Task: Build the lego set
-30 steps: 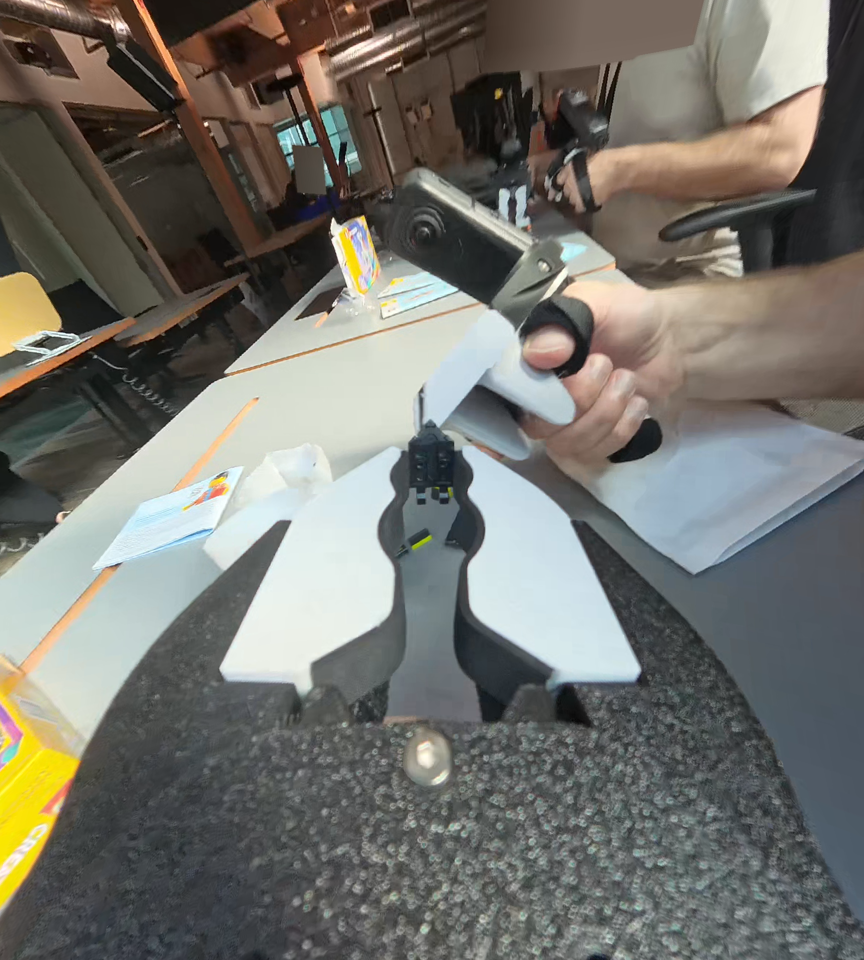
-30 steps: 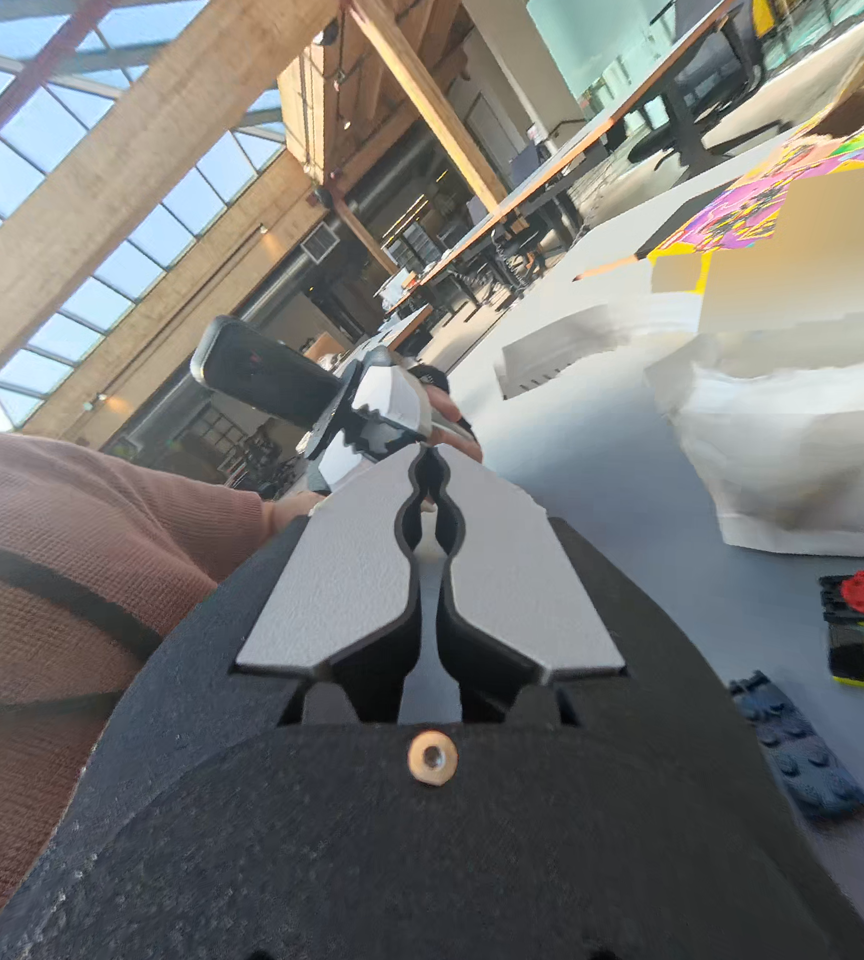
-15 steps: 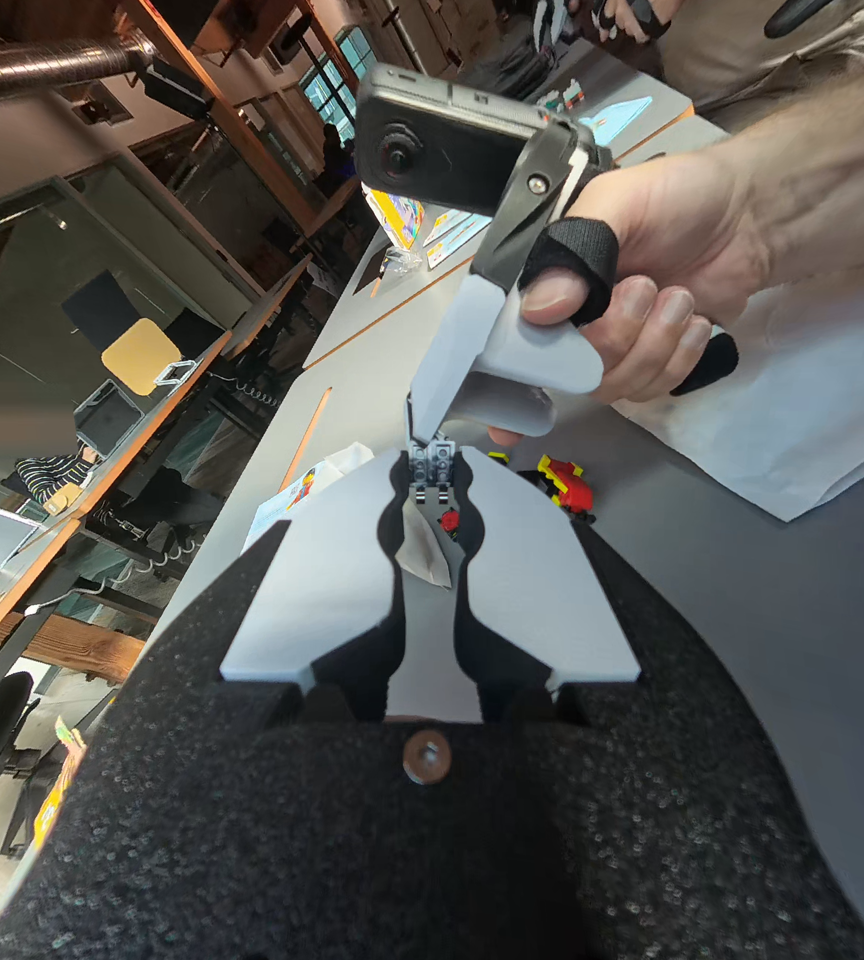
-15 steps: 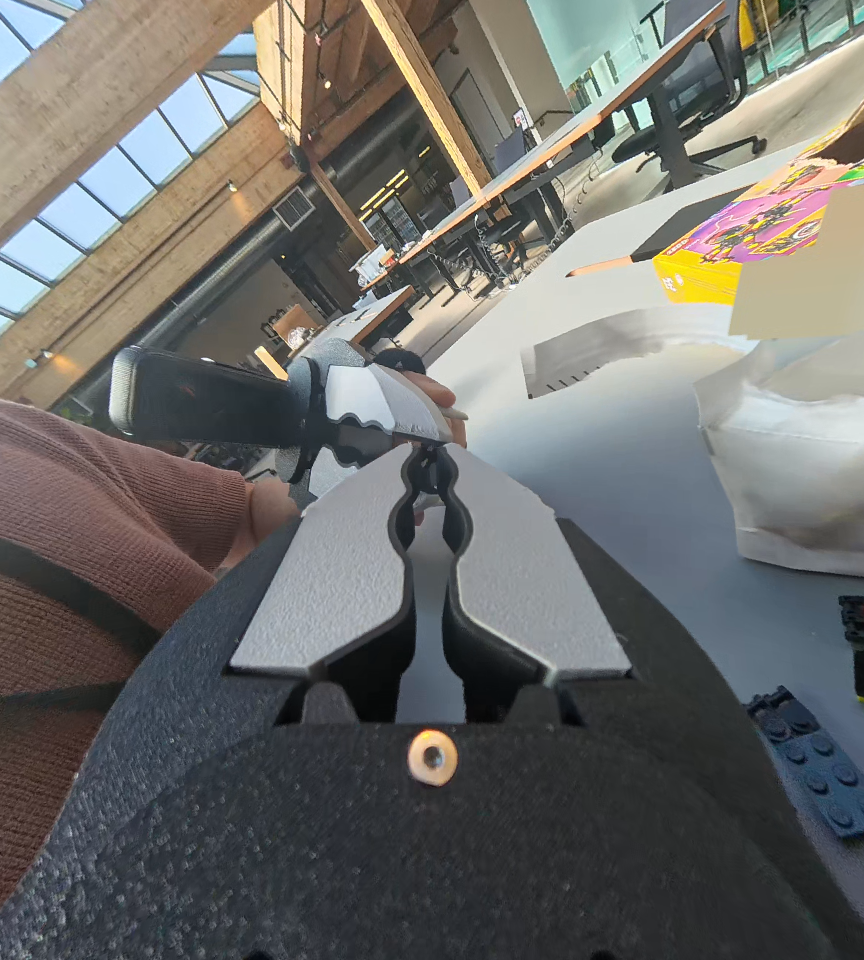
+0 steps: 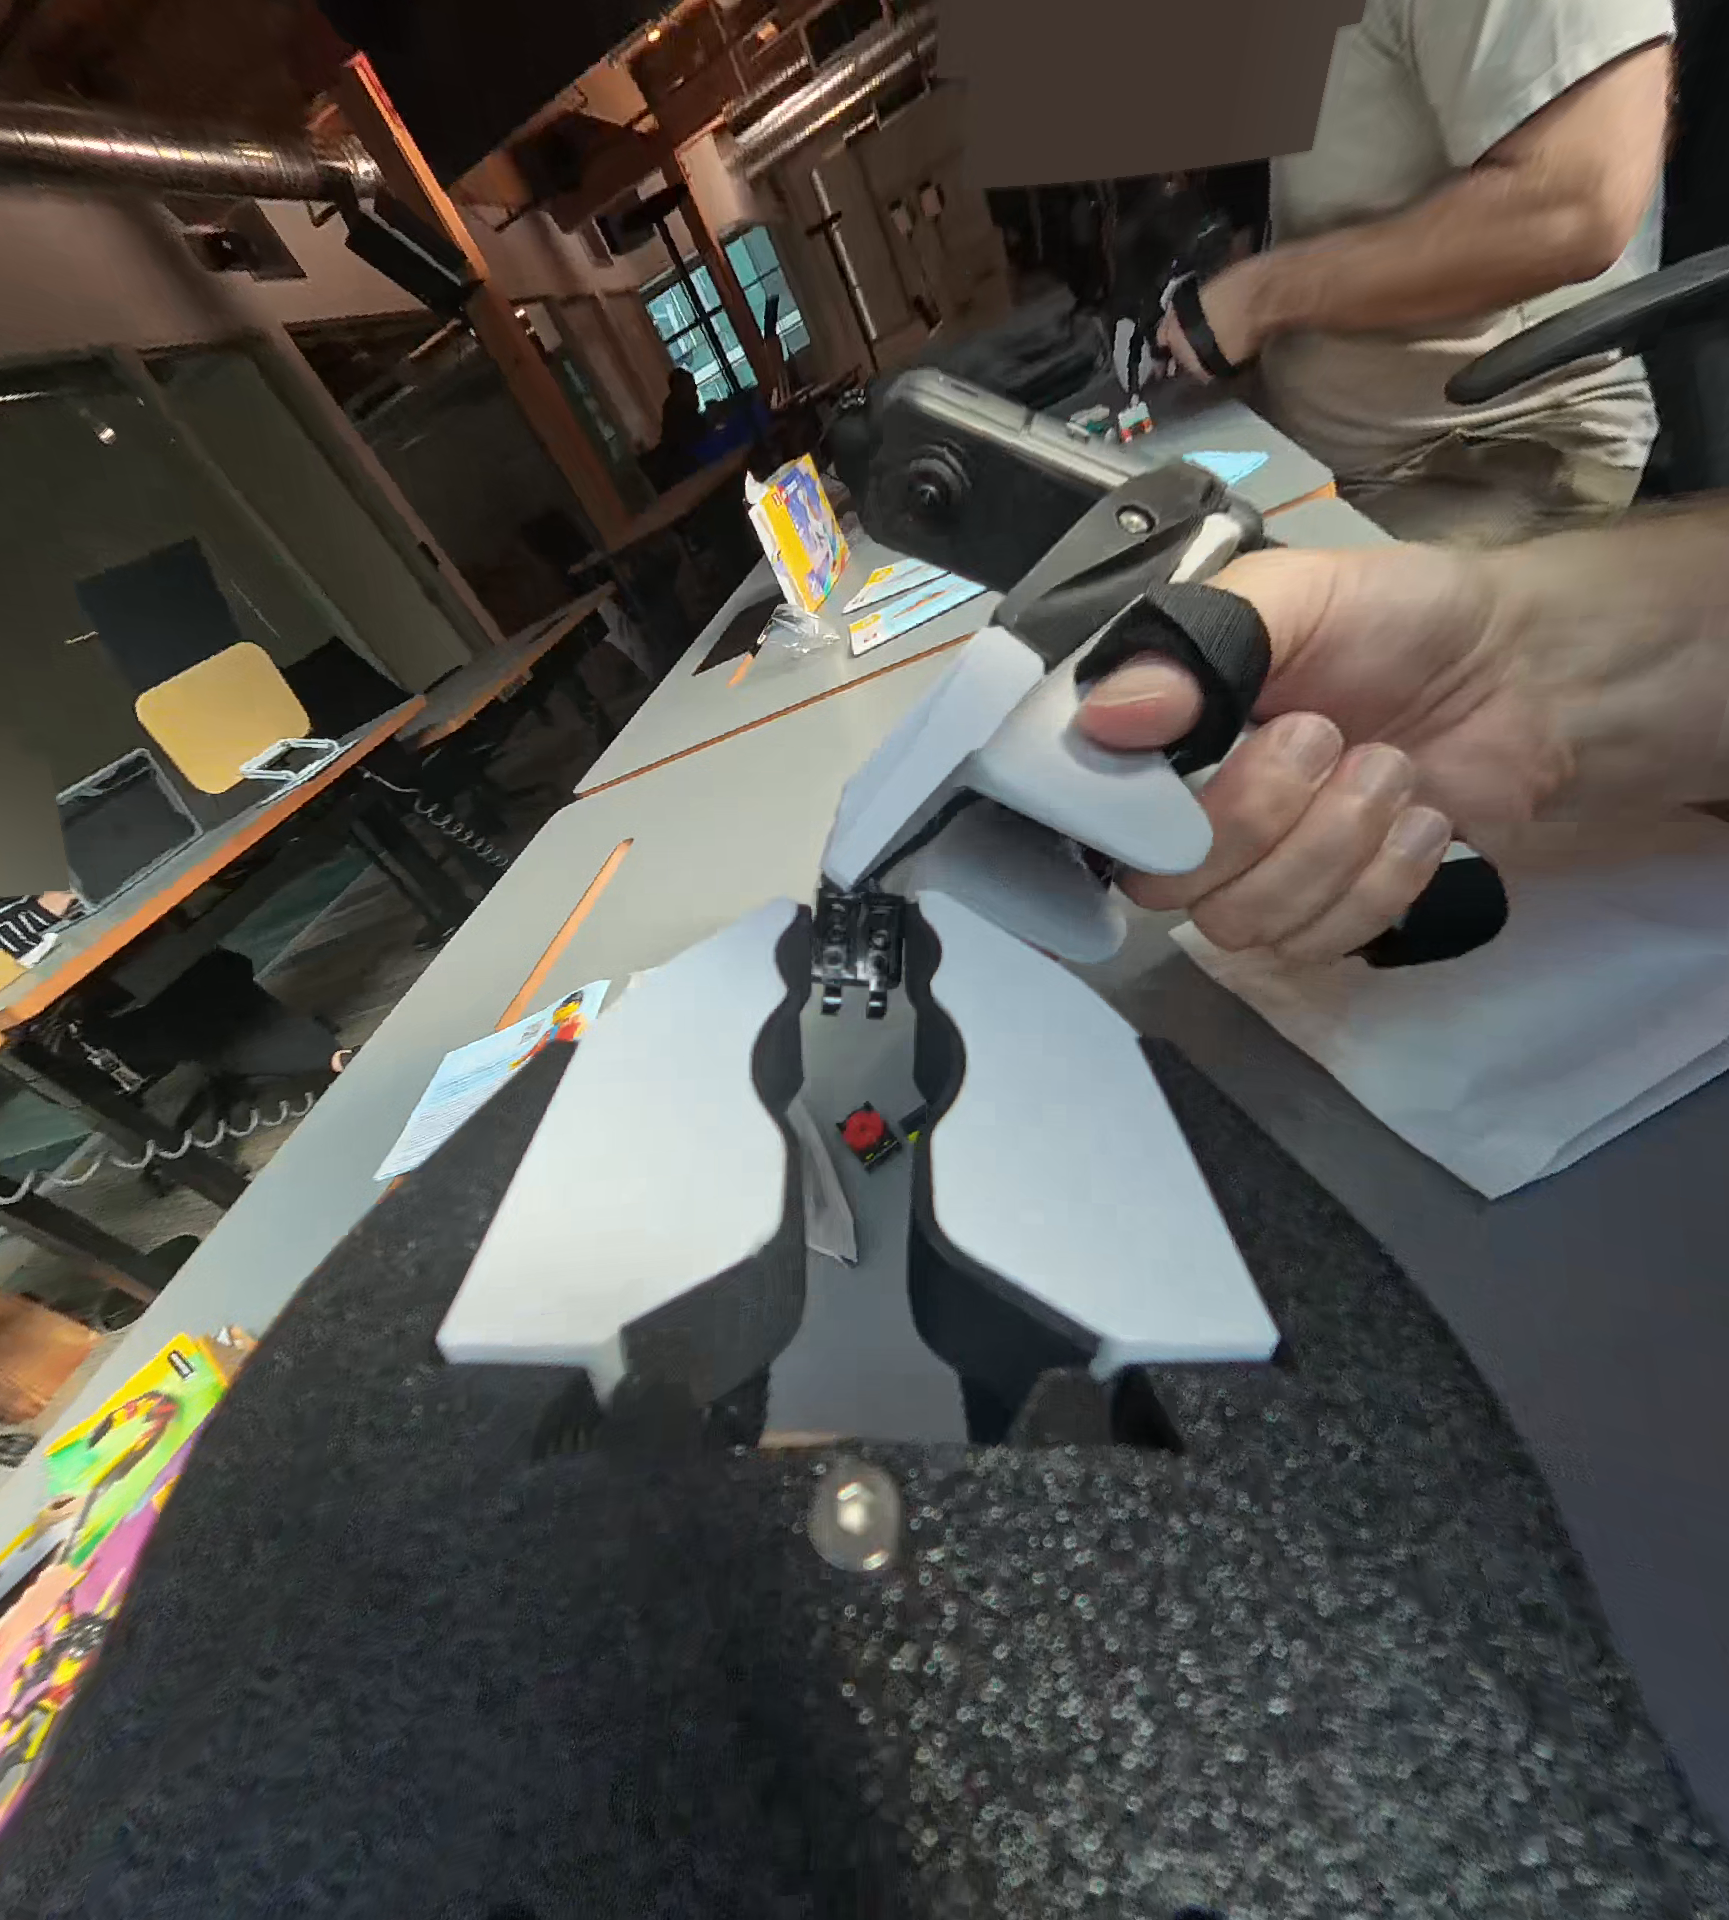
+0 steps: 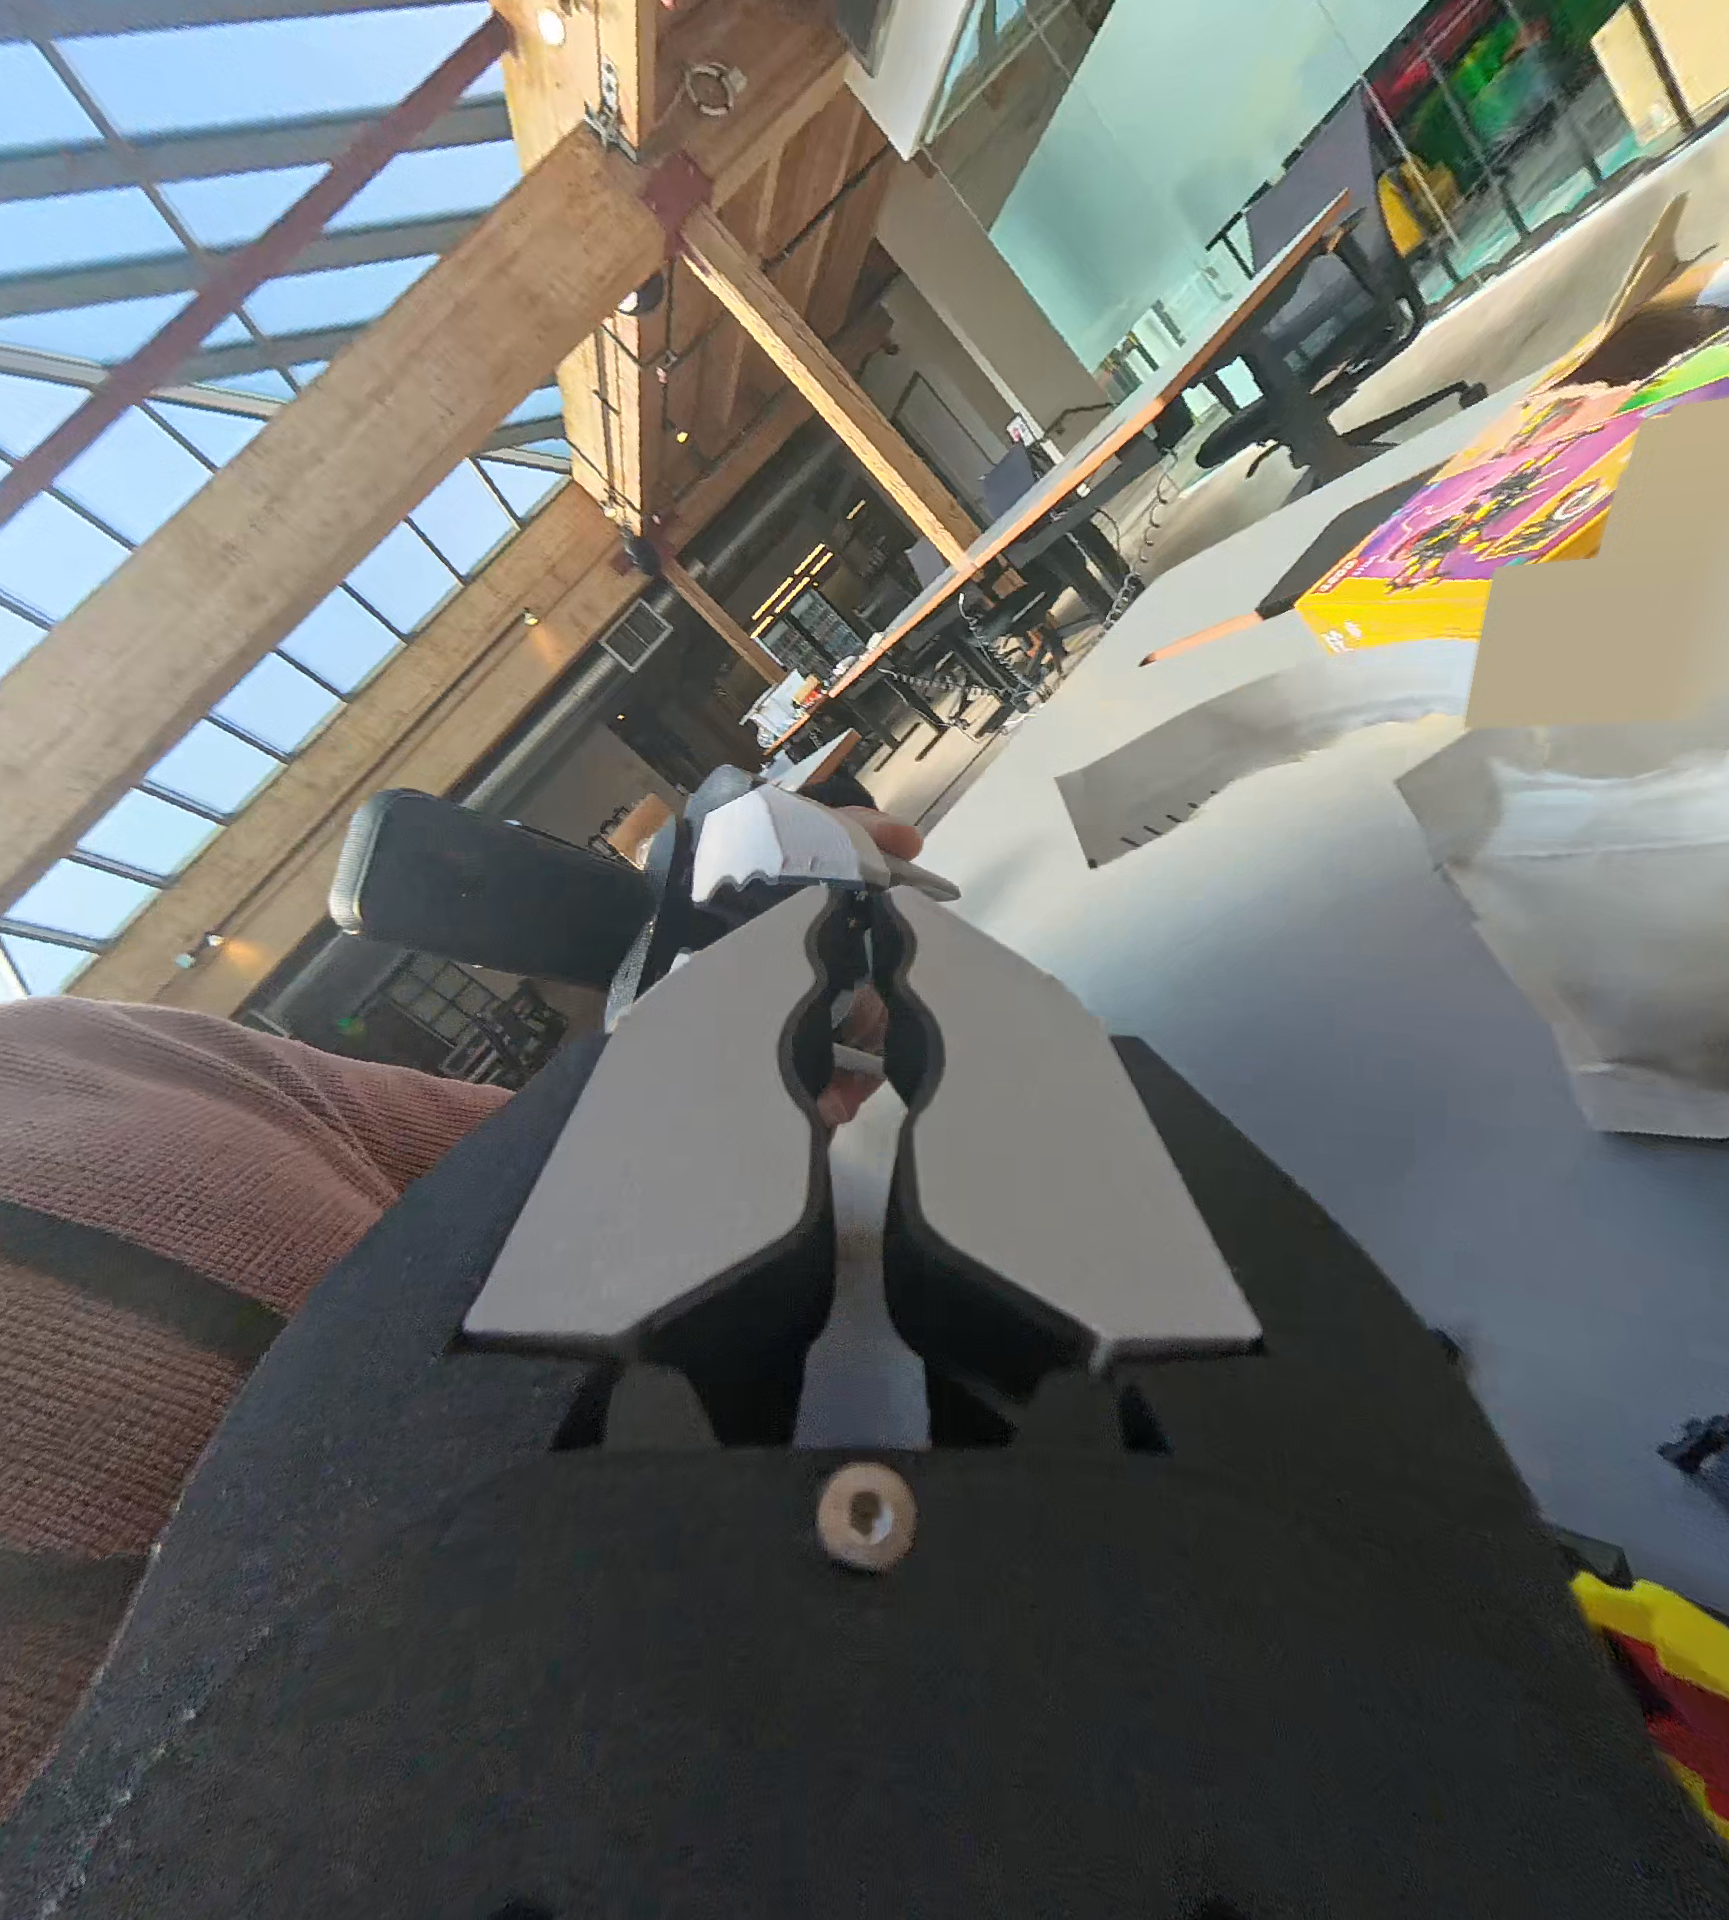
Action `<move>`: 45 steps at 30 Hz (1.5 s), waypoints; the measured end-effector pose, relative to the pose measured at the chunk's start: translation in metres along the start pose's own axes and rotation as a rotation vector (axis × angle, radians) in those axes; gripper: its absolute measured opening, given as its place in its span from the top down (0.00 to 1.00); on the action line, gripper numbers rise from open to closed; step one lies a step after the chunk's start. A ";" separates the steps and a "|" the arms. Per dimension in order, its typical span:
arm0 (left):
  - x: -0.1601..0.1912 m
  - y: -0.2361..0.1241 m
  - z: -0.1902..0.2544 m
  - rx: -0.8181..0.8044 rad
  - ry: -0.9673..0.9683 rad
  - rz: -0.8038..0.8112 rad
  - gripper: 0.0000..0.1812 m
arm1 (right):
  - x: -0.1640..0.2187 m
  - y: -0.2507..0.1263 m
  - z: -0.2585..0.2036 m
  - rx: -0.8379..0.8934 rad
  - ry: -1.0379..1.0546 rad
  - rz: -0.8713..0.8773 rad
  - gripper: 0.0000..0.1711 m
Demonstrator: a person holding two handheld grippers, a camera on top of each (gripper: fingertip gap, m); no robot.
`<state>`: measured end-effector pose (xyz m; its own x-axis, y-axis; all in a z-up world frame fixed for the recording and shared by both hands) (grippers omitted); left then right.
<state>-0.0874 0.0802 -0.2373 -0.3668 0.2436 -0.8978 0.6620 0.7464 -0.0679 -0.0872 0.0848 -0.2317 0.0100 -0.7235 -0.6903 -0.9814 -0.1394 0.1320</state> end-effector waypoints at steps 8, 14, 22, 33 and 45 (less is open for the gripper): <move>-0.002 -0.002 0.001 -0.023 0.103 -0.038 0.91 | 0.001 0.000 -0.004 0.063 -0.064 -0.054 0.98; -0.007 -0.006 0.002 0.027 -0.120 0.090 0.92 | 0.002 0.000 -0.005 0.075 -0.132 -0.037 0.99; -0.006 -0.005 -0.001 0.011 -0.182 0.131 0.92 | 0.003 0.001 0.001 0.108 -0.152 -0.019 1.00; 0.059 0.006 0.003 0.048 -0.190 -0.151 0.95 | 0.021 -0.009 0.058 0.301 -0.185 -0.120 1.00; 0.043 0.009 0.022 0.057 -0.379 -0.094 0.86 | 0.013 -0.001 0.024 0.082 -0.293 -0.042 1.00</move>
<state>-0.0822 0.0836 -0.2858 -0.1671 -0.0782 -0.9828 0.6763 0.7163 -0.1720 -0.0904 0.0919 -0.2576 0.0069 -0.4908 -0.8712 -0.9937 -0.1012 0.0491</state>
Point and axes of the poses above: each gripper's, where its closed fingertips meet, y out along the fingers, x out of its underside, z = x × y across the jaws, the point moved 1 cm from there along -y, back along the fingers
